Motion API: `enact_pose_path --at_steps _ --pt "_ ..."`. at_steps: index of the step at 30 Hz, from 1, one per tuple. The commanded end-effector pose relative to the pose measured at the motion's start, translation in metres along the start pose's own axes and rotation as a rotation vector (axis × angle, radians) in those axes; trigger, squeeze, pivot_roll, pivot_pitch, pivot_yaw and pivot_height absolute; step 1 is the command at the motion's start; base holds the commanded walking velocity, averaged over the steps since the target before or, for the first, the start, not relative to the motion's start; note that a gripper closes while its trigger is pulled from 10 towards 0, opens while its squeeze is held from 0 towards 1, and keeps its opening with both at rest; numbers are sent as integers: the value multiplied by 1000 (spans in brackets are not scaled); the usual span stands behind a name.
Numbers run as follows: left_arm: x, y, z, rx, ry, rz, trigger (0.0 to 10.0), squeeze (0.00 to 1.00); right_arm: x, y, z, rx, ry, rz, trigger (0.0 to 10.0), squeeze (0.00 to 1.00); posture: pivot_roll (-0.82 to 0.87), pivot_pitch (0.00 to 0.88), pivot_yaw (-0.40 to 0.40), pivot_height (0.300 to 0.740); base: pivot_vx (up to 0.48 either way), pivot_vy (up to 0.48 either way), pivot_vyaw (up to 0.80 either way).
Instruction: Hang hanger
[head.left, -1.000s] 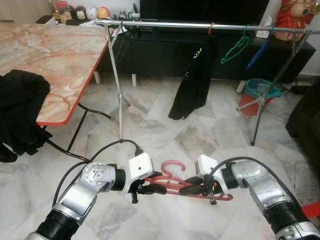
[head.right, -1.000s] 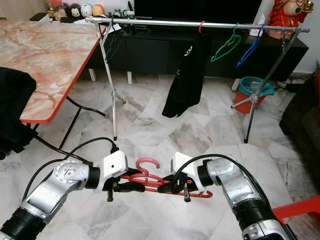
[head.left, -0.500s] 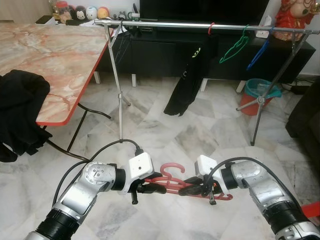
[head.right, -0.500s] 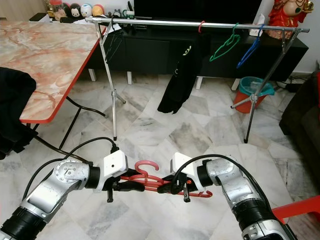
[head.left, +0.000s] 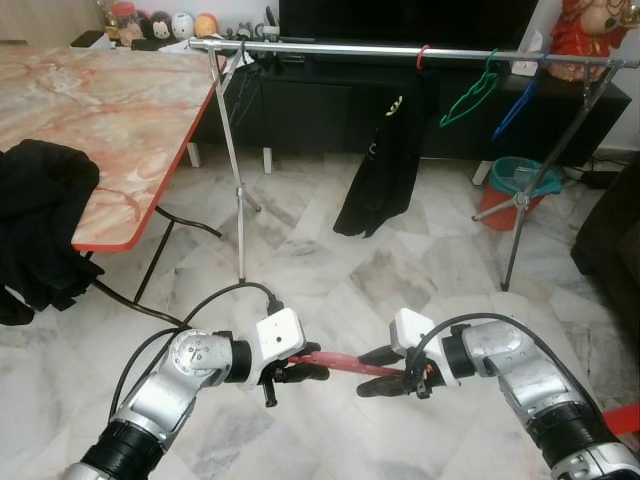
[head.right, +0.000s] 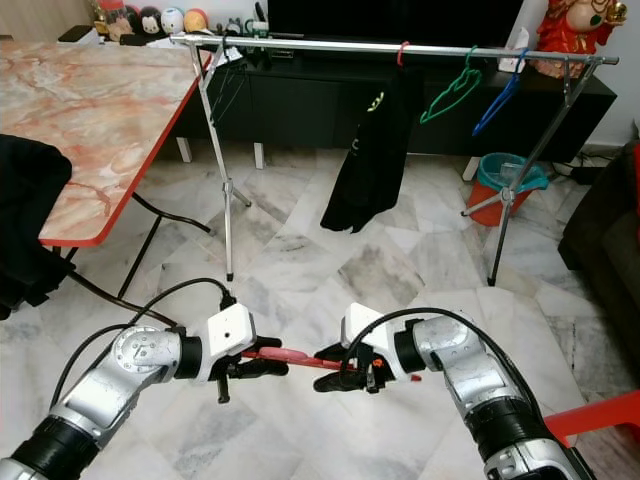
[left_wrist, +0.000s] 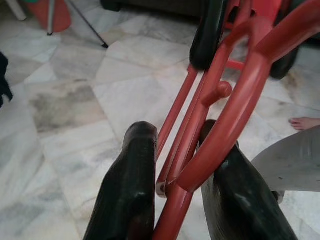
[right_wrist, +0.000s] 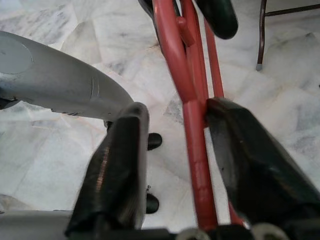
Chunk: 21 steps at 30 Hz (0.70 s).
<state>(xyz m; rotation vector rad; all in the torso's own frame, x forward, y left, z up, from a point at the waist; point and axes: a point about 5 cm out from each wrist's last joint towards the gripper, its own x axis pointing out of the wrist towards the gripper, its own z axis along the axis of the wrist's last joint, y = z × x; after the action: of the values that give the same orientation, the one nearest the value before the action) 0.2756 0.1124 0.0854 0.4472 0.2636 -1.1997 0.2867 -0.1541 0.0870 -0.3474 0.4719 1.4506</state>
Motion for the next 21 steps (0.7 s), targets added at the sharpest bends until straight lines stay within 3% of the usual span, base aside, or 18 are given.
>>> enact_pose_path --at_steps 1,6,7,12,16,20,21 --pt "-17 13 -25 -56 99 150 0 0 -1 2 -2 4 0 23 10000 1000 136 77 -85 736 0 0 0" --pt "-20 11 -36 -95 100 181 0 0 -1 2 -7 25 2 8 10000 1000 137 71 -83 736 0 0 0" --pt "-22 10 -40 -103 108 188 0 0 -1 1 -11 32 7 -10 10000 0 137 71 -83 736 0 0 0" --pt "-23 3 -47 -118 104 166 0 0 1 4 -20 79 8 -7 10000 0 139 61 -81 736 0 0 0" --pt "-23 0 -40 -130 43 134 0 0 4 7 -32 110 37 -15 10000 0 141 56 -86 736 0 0 0" --pt "-24 -2 -34 -133 24 86 0 0 7 6 -40 125 67 -48 10000 0 141 55 -87 736 0 0 0" --pt "-25 0 -34 -98 57 82 0 0 8 2 -45 141 77 -112 10000 0 146 55 -87 736 0 0 0"
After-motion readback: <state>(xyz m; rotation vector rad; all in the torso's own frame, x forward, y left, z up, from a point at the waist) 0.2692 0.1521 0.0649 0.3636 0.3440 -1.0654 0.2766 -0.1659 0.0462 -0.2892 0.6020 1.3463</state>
